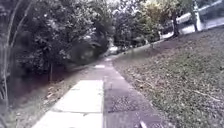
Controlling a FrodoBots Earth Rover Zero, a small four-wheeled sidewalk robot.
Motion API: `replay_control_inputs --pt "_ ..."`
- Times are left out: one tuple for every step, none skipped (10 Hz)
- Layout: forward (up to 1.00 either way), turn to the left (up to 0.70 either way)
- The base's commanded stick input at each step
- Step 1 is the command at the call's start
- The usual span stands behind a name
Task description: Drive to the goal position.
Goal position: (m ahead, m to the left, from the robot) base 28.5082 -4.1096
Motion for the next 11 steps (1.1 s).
replay_control_inputs --pt "0.85 0.0" --pt "0.85 0.0" --pt "0.85 0.0" --pt "0.85 0.0" --pt "0.85 0.0" --pt "0.85 0.0" --pt "0.85 0.0" --pt "0.85 0.0" --pt "0.85 0.0" --pt "0.85 0.0" --pt "0.85 0.0"
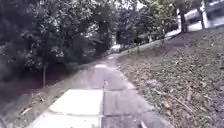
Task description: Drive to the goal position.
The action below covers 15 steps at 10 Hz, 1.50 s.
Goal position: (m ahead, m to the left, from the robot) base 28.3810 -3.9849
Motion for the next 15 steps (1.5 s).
replay_control_inputs --pt "0.85 0.0" --pt "0.85 0.0" --pt "0.85 0.0" --pt "0.85 0.0" --pt "0.85 0.0" --pt "0.85 0.0" --pt "0.85 0.0" --pt "0.85 0.0" --pt "0.85 0.0" --pt "0.85 0.0" --pt "0.85 0.0" --pt "0.85 0.0" --pt "0.85 0.0" --pt "0.85 0.0" --pt "0.85 0.0"
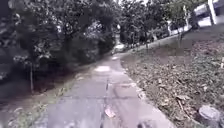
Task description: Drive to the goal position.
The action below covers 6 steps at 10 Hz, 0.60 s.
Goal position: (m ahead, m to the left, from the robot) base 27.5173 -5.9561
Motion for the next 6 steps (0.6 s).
replay_control_inputs --pt "0.85 0.0" --pt "0.85 0.0" --pt "0.85 0.0" --pt "0.85 0.0" --pt "0.85 0.0" --pt "0.85 -0.02"
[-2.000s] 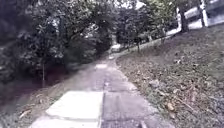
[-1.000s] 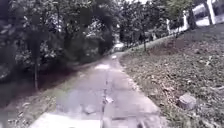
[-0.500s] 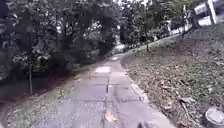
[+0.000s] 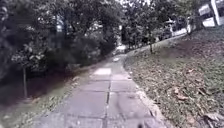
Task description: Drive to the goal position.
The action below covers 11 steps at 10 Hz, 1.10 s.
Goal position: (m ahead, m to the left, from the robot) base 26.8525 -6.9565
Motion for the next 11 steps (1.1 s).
replay_control_inputs --pt "0.85 -0.04" --pt "0.85 -0.06" --pt "0.85 -0.07" --pt "0.85 -0.09" --pt "0.85 -0.12" --pt "0.85 0.0" --pt "0.24 0.0" --pt "0.0 0.0" --pt "0.0 0.0" --pt "0.0 0.0" --pt "0.0 0.0"
